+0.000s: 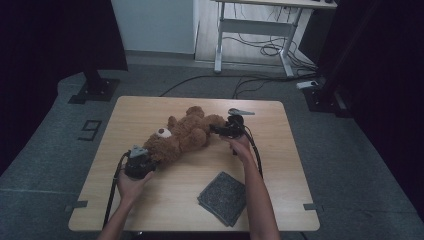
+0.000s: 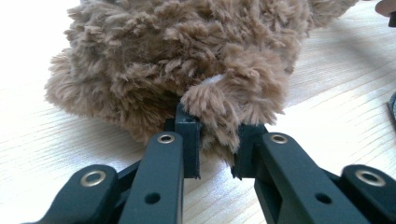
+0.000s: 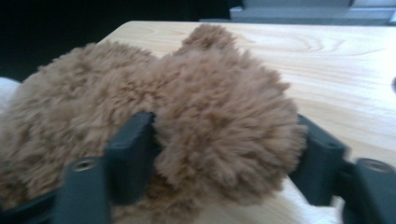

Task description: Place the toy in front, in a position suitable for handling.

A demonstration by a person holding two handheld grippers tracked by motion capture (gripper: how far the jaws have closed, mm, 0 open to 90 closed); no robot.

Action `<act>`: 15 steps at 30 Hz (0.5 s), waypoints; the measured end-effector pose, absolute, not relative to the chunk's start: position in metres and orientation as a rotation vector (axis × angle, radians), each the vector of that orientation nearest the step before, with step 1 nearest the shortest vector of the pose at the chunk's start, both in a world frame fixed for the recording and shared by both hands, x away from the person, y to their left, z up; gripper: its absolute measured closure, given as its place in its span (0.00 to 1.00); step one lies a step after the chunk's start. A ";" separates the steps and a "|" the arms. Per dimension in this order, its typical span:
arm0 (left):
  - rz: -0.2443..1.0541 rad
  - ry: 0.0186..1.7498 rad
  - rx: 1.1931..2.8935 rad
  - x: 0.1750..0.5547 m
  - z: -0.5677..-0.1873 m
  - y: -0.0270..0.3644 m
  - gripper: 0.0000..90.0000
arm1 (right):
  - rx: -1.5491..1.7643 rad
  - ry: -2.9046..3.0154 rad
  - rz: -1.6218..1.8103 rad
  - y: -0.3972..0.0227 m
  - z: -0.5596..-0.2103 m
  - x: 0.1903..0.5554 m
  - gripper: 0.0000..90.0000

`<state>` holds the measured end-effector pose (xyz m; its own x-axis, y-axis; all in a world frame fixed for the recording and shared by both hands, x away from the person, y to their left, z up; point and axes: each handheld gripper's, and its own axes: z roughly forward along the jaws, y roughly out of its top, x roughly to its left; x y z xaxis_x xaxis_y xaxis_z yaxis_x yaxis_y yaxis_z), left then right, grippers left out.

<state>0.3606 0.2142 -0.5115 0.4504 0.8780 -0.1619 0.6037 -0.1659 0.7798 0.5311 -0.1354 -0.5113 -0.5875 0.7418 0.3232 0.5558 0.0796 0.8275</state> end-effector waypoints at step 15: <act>0.490 1.234 1.825 0.361 -0.489 0.214 0.86 | 1.126 2.077 1.390 -0.131 -0.471 0.508 0.80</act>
